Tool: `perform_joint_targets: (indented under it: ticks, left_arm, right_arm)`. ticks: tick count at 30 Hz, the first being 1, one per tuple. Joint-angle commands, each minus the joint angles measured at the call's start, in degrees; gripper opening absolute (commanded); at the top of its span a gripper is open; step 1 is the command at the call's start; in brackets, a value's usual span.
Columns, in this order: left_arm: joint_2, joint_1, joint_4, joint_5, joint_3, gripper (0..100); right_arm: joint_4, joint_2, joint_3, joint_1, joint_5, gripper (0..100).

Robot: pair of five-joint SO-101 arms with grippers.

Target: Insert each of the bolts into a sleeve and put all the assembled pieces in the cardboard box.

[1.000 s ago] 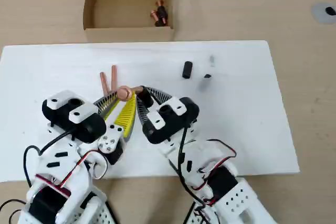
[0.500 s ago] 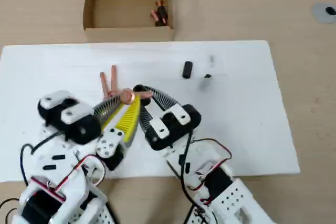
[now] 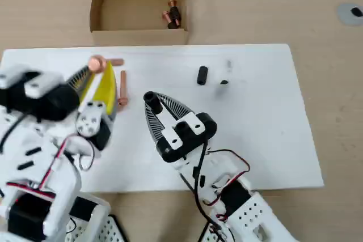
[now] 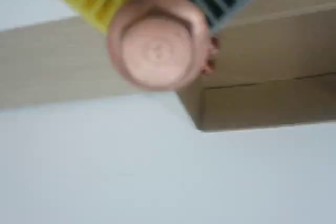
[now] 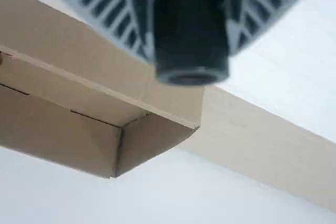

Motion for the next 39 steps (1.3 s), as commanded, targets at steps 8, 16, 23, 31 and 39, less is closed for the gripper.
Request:
perform_joint_targets:
  ticks: [8, 16, 23, 31, 39]
  left_arm:
    - [17.5, 4.1, 11.7, 1.1, -18.6, 1]
    - [24.4, 5.5, 20.2, 7.8, -27.0, 1]
    - [24.3, 5.5, 20.3, 16.6, -27.4, 1]
    - [23.8, 5.5, 26.5, 22.2, -34.3, 1]
    - [24.0, 5.5, 27.8, 22.5, -31.2, 1]
  right_arm:
    - [-1.2, -6.5, 0.0, 0.8, 1.4, 0.9]
    - [-1.2, -7.5, 0.0, 0.8, 3.9, 0.9]
    - [-1.1, -7.5, 0.0, 0.7, 3.8, 0.9]
    - [-1.1, -7.5, 0.0, 0.7, 3.8, 0.9]
    - [-1.1, -7.5, 0.0, 0.7, 3.8, 0.9]
